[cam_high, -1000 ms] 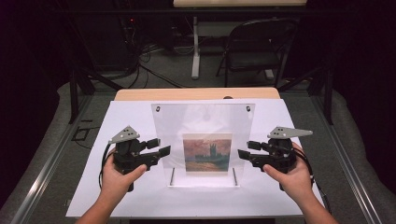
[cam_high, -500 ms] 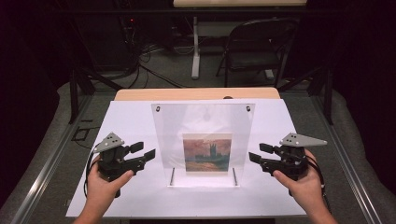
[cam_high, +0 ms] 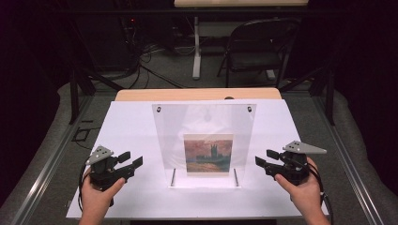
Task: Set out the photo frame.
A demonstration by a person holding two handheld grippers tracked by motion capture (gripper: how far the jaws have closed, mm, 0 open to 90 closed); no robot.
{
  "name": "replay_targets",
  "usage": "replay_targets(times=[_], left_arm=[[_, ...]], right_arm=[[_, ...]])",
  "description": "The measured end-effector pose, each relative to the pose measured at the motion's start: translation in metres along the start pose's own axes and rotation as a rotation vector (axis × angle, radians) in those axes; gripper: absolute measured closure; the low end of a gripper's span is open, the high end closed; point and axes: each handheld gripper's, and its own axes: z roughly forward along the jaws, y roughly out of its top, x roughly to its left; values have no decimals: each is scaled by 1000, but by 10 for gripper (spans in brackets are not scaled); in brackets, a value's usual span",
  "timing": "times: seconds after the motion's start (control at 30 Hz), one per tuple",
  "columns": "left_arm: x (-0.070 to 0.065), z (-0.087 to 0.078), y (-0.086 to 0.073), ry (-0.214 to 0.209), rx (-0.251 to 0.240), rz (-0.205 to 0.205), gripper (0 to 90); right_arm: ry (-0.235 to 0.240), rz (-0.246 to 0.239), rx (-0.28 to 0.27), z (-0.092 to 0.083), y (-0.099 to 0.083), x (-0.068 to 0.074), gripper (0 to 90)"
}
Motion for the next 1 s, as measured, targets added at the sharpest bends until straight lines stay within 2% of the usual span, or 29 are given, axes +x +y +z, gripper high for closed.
replay_targets(times=[0.07,0.13,0.3,0.43,0.57,0.7,0.8,1.0], left_arm=[[3,4,-8,12,12,-3,421],[7,10,-16,5,23,-28,419],[10,18,-26,14,34,-30,417],[12,24,-32,25,48,-7,414],[13,29,-37,19,65,-17,414],[11,32,-40,13,87,-13,416],[9,33,-41,8,77,-10,416],[8,35,-42,12,107,8,417]], right_arm=[[-13,5,6,3,-6,-2,430],[-20,10,20,7,-13,-3,430],[-23,16,43,16,-28,-3,426],[-24,6,56,23,-37,-6,419],[-31,7,57,28,-44,-9,419],[-32,19,41,29,-49,-12,423],[-30,25,43,32,-54,-15,424],[-28,48,65,34,-57,-20,424]])
